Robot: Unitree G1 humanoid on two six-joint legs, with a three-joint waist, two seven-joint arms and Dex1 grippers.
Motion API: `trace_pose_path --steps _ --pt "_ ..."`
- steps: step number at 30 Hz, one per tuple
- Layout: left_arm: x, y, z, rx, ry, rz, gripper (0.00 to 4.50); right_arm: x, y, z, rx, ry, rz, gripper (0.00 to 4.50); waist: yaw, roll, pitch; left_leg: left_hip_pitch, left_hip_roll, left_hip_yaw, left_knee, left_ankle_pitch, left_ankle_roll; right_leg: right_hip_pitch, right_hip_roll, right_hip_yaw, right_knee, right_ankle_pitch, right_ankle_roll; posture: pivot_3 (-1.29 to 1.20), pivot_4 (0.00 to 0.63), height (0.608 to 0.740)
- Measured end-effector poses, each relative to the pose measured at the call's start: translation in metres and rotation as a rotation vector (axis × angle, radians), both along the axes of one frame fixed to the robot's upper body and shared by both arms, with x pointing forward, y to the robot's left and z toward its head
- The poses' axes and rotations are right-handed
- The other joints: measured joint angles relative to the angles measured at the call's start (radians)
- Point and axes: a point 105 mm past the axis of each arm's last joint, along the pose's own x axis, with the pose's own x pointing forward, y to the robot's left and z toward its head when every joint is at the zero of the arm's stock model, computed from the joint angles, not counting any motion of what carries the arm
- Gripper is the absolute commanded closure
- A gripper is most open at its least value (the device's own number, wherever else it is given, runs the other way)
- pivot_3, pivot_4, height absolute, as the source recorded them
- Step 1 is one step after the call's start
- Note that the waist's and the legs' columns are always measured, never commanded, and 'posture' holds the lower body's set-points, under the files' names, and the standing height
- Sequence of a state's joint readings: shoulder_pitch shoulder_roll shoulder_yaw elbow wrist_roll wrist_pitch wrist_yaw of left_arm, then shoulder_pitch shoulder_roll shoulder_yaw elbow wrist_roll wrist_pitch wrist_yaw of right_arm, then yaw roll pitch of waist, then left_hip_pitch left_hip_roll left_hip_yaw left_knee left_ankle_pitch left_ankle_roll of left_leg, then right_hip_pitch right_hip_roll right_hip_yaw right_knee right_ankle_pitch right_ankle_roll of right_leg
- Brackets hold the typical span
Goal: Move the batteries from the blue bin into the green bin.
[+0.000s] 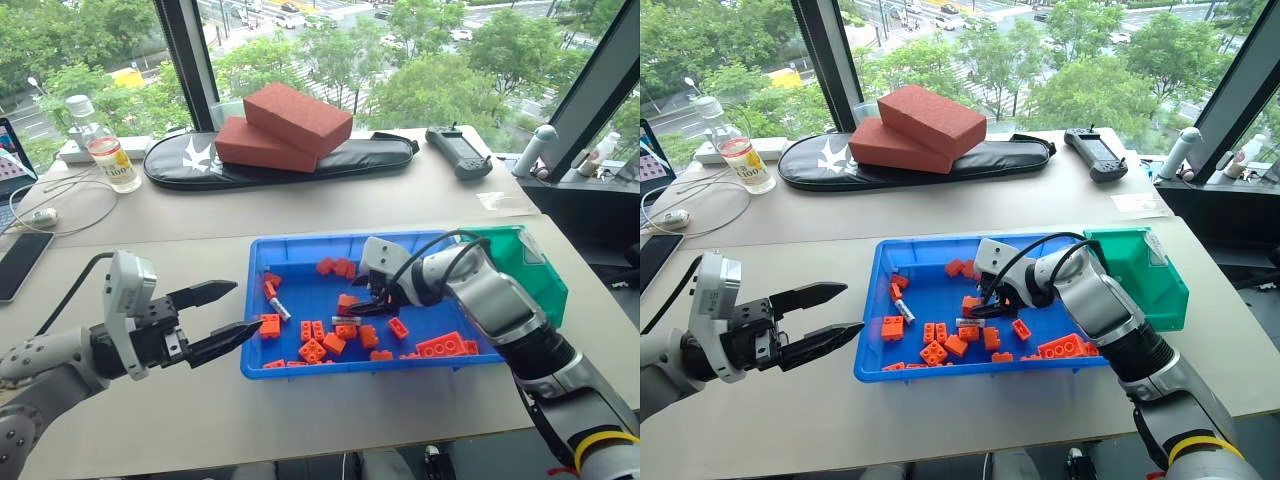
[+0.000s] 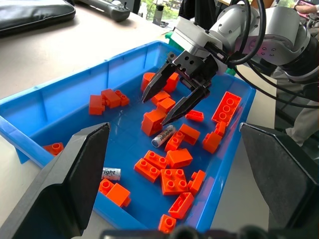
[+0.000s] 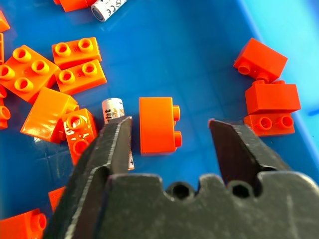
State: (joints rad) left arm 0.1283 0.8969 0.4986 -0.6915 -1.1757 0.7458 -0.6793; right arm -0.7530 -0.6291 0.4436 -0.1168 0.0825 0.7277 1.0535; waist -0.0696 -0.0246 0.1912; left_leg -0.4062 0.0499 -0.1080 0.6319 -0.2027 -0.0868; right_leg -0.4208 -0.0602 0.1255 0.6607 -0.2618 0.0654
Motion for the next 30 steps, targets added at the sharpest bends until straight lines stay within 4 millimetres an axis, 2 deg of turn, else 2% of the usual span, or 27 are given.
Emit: trace_pose_path --steps 2,3,9,12,14,17,18,20,22,23,26,29,30 --pt "0.0 0.0 0.0 0.0 0.0 0.0 0.0 -0.001 0.0 -0.002 -0.002 0.008 0.005 3.83 0.0 0.0 0.0 0.0 0.0 0.0 0.0 0.0 0.0 0.0 0.0 0.0 0.0 0.0 0.0 0.0 0.15 0.74" --pt "0.0 0.0 0.0 -0.001 0.001 0.0 0.0 -0.002 0.0 -0.001 -0.001 0.007 0.007 3.93 0.0 0.0 0.0 0.0 0.0 0.0 0.0 0.0 0.0 0.0 0.0 0.0 0.0 0.0 0.0 0.0 0.15 0.74" --pt "0.0 -0.001 0.0 -0.002 -0.002 -0.004 0.0 -0.002 0.0 0.0 0.01 0.005 0.003 3.94 0.0 0.0 0.0 0.0 0.0 0.0 0.0 0.0 0.0 0.0 0.0 0.0 0.0 0.0 0.0 0.0 0.15 0.74" --pt "0.0 -0.001 0.0 -0.002 -0.002 -0.004 0.0 0.003 -0.009 0.014 0.053 -0.016 -0.037 3.94 0.0 0.0 0.0 0.0 0.0 0.0 0.0 0.0 0.0 0.0 0.0 0.0 0.0 0.0 0.0 0.0 0.15 0.74" --pt "0.0 -0.001 0.0 -0.002 -0.002 -0.004 0.0 0.011 -0.024 0.03 0.08 -0.057 -0.098 3.94 0.002 0.0 0.0 -0.001 0.0 0.0 0.0 0.0 0.0 0.0 0.0 0.0 -0.001 0.0 0.0 0.0 0.15 0.74" --pt "0.0 -0.001 0.0 -0.002 -0.001 -0.004 0.0 0.024 -0.069 0.053 0.035 -0.149 -0.238 3.94 0.01 0.0 0.0 0.0 0.0 0.0 0.0 0.0 0.0 0.001 0.0 0.0 -0.002 0.0 0.0 0.0 0.15 0.74" --pt "0.0 -0.001 0.0 -0.002 -0.001 -0.004 0.0 0.027 -0.088 0.056 0.004 -0.169 -0.291 3.94 0.01 0.0 0.0 -0.001 0.0 0.0 0.0 0.0 0.0 0.001 0.0 0.0 -0.003 0.0 0.0 0.0 0.15 0.74" --pt "0.0 -0.001 0.0 -0.001 -0.001 -0.005 0.0 0.027 -0.105 0.05 -0.033 -0.159 -0.335 3.94 0.007 0.0 0.0 0.0 0.0 0.0 -0.001 0.0 0.0 0.001 0.0 0.0 -0.003 0.0 0.0 0.0 0.15 0.74" --pt "0.0 -0.001 0.0 -0.001 0.0 -0.005 0.0 0.021 -0.114 0.035 -0.058 -0.123 -0.336 2.93 -0.002 0.0 0.0 0.0 0.0 0.0 -0.001 0.0 0.0 0.0 0.0 0.001 -0.002 0.0 0.0 0.0 0.15 0.74" --pt "0.001 -0.001 0.0 -0.001 -0.001 -0.006 0.0 0.021 -0.113 0.036 -0.055 -0.127 -0.329 2.79 -0.007 0.0 0.0 0.0 0.0 0.001 -0.001 0.0 0.0 0.0 0.0 0.001 -0.002 0.0 0.0 0.0 0.15 0.74" --pt "0.001 -0.002 0.0 0.0 -0.003 -0.009 0.0 0.018 -0.108 0.037 -0.042 -0.122 -0.301 1.71 -0.015 0.0 0.0 0.001 0.0 0.001 -0.002 0.0 0.0 0.0 0.0 0.001 -0.001 0.0 0.0 0.0 0.15 0.74" --pt "0.001 -0.002 0.0 -0.001 -0.002 -0.012 0.0 0.011 -0.075 0.044 0.036 -0.123 -0.187 0.72 -0.022 0.0 0.0 0.001 0.0 0.001 -0.001 0.0 0.0 0.0 0.0 0.001 -0.001 0.0 0.0 0.0 0.15 0.74" --pt "0.001 -0.002 0.0 -0.002 -0.001 -0.015 0.0 0.004 -0.056 0.048 0.078 -0.124 -0.111 0.72 -0.024 0.0 0.0 0.001 0.0 0.001 -0.002 0.0 0.0 0.0 0.0 0.001 0.0 0.0 0.0 0.0 0.15 0.74"
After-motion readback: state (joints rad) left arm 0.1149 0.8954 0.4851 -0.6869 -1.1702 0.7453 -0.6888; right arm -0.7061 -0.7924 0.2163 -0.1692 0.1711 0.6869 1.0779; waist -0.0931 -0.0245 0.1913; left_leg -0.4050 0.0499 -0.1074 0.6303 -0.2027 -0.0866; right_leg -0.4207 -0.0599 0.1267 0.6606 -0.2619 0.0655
